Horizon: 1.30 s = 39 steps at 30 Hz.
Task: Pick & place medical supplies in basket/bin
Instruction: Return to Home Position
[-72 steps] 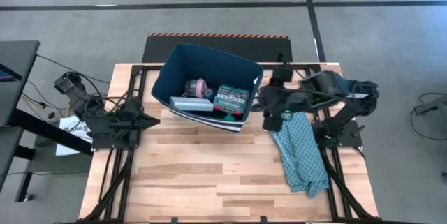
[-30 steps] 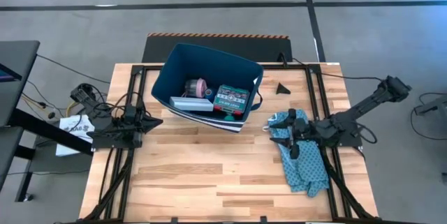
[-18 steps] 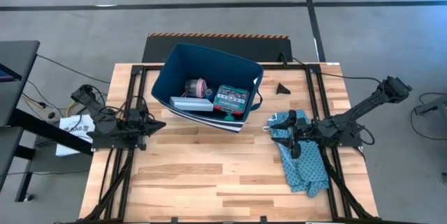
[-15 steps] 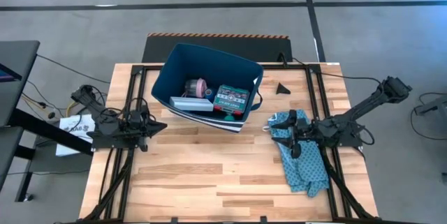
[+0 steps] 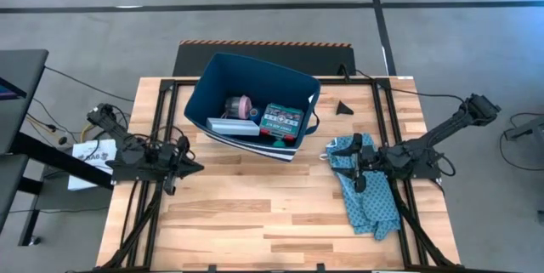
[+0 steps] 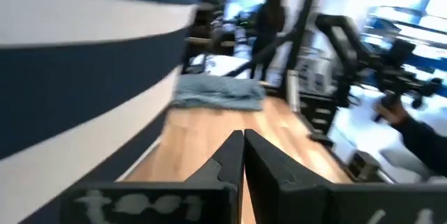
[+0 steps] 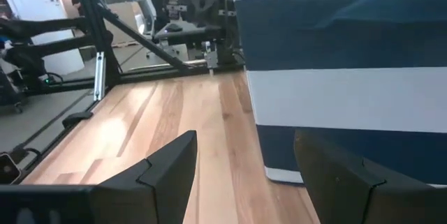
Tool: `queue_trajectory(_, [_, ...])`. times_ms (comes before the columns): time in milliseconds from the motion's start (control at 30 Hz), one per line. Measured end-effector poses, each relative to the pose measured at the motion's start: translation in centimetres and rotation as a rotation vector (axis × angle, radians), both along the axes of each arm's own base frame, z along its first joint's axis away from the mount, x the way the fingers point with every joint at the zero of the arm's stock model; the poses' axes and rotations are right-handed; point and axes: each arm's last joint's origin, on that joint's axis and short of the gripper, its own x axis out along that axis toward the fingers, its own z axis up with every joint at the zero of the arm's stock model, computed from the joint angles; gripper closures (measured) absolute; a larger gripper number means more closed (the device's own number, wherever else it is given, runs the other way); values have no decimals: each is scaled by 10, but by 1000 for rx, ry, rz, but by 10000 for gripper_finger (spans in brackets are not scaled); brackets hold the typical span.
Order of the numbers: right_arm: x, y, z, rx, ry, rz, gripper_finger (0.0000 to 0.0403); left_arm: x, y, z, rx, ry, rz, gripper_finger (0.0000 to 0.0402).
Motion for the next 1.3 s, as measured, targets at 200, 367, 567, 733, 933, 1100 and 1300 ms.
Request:
queue_trajectory(200, [1,0,-5,-22,42,1,168,0,-8,-1,186,-120,-240,401])
queue_trajectory(367, [1,0,-7,-34,64,1,168,0,-8,3,274,-194,-277,401])
queue_trajectory(567, [1,0,-7,-34,64,1,168,5,0,3,275,-175,-166,401])
queue_trajectory(733, [1,0,-7,-34,64,1,168,8,6,1,260,-148,-125,401])
queue_trajectory(933, [1,0,-7,-35,64,1,168,12,10,-6,190,-61,-99,401])
queue_trajectory(1100, [1,0,-8,-35,66,1,168,12,10,-6,152,-51,-101,401])
queue_trajectory(1300, [1,0,-8,-37,70,1,168,12,10,-6,158,-51,-100,401])
